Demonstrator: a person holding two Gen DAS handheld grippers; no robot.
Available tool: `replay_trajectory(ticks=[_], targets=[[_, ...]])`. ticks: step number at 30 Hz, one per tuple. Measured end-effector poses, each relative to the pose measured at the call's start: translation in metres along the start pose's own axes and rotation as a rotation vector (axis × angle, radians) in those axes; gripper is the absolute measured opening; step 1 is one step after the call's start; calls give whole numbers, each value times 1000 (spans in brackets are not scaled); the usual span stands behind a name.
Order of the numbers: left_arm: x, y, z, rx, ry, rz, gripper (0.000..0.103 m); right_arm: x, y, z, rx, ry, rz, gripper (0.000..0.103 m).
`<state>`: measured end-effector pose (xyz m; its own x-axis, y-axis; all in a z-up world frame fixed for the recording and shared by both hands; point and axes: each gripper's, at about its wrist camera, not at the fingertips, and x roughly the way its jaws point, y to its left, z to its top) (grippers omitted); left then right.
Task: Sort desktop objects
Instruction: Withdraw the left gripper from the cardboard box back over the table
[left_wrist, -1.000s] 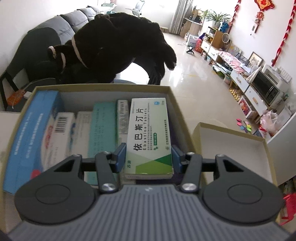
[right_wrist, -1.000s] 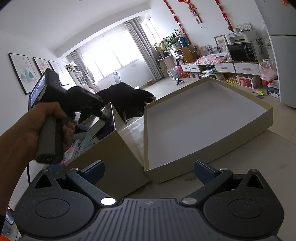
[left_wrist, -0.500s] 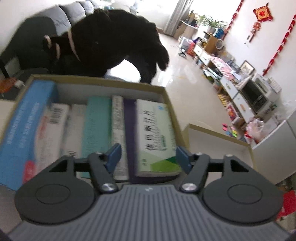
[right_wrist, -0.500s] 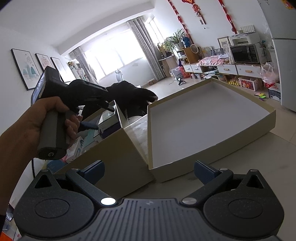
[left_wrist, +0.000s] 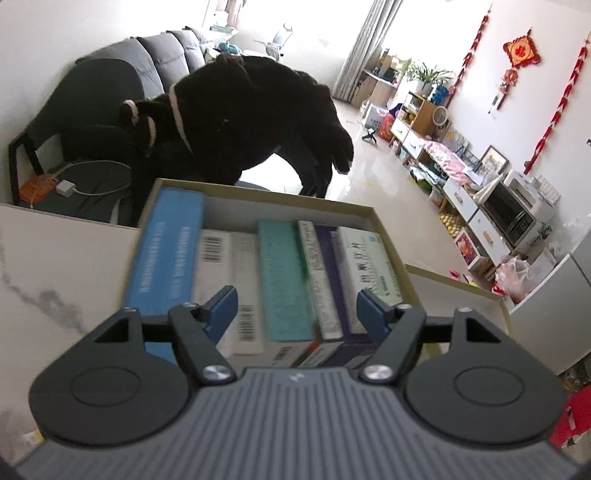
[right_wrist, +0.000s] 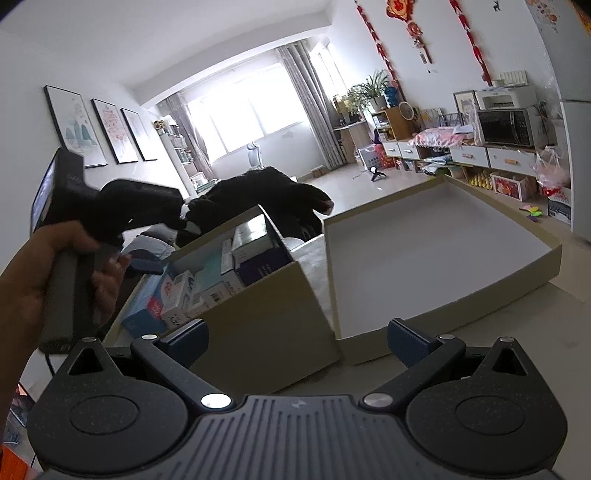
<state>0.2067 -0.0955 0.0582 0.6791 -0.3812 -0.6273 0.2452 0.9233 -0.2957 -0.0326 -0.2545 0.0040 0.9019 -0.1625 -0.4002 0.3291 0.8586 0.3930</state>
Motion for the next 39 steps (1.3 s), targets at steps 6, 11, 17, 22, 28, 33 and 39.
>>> replay_trajectory(ticks=[6, 11, 17, 22, 28, 33, 39], targets=[[-25, 27, -12, -6, -31, 6, 75, -4, 13, -4, -30, 5, 7, 103], [-41, 50, -20, -14, -53, 12, 77, -7, 25, -6, -56, 3, 20, 103], [-60, 76, -38, -22, -90, 42, 78, -8, 39, -12, -86, 16, 34, 103], [-75, 94, -53, -32, -124, 76, 80, -5, 50, -19, -110, 35, 48, 103], [-85, 115, -70, -74, -131, 105, 82, -1, 60, -26, -135, 58, 64, 103], [-89, 132, -83, -118, -127, 126, 85, 4, 68, -32, -152, 78, 75, 103], [-113, 170, -107, -166, -115, 154, 87, 9, 77, -39, -174, 103, 86, 103]])
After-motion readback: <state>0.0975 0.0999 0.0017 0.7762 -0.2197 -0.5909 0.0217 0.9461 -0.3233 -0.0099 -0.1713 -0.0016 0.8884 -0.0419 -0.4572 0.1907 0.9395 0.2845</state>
